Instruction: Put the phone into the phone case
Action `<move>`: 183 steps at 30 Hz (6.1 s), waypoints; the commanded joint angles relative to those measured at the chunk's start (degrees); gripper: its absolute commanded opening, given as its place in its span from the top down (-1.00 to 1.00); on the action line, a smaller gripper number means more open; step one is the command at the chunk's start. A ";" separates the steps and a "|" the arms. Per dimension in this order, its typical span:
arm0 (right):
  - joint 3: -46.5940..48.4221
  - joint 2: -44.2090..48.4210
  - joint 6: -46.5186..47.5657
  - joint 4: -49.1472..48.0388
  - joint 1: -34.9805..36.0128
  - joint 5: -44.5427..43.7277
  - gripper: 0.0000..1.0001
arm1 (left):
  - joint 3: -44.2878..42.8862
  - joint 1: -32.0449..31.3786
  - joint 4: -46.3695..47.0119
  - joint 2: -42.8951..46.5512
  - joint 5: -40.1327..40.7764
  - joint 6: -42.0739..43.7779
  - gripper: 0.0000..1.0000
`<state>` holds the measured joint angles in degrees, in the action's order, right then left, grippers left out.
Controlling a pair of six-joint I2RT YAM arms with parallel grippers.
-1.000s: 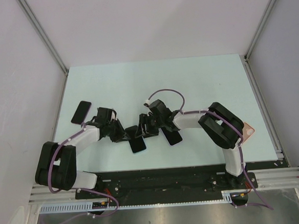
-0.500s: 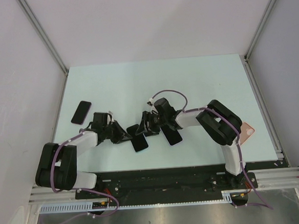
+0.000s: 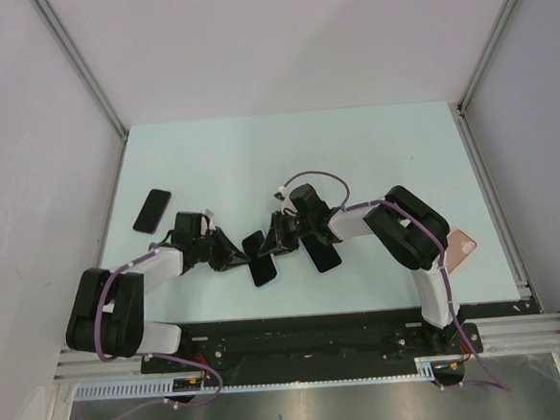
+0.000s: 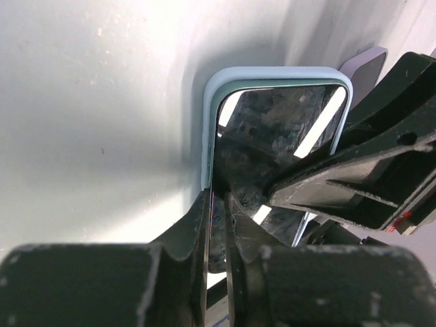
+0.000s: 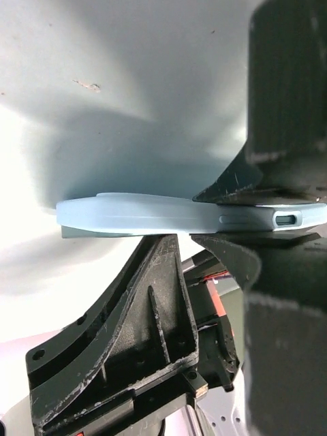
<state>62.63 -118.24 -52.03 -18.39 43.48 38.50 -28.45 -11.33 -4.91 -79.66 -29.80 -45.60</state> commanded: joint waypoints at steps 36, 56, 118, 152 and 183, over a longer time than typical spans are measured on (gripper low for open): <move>-3.83 8.11 -44.82 -72.31 -6.40 22.93 0.91 | -2.58 7.91 29.43 22.09 -29.44 -15.66 0.34; -5.94 13.03 -33.05 -56.23 -9.38 15.74 0.97 | -5.57 7.73 6.73 23.40 -27.24 -4.39 -0.14; -7.96 16.90 -13.53 -33.99 -8.68 9.48 0.97 | -8.56 0.61 -9.44 21.65 -20.02 -0.36 0.71; -25.01 18.74 -29.09 -57.63 -5.34 13.18 0.27 | -4.78 0.70 16.86 20.25 -24.25 -10.03 1.00; -17.21 23.23 -9.67 -30.03 -10.52 9.74 -0.22 | -4.25 -0.44 7.54 17.78 -31.19 3.77 1.00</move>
<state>39.90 -92.58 -64.51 -48.51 33.32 45.95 -33.58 -11.27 -1.69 -63.26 -55.37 -42.41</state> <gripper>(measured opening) 0.608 0.071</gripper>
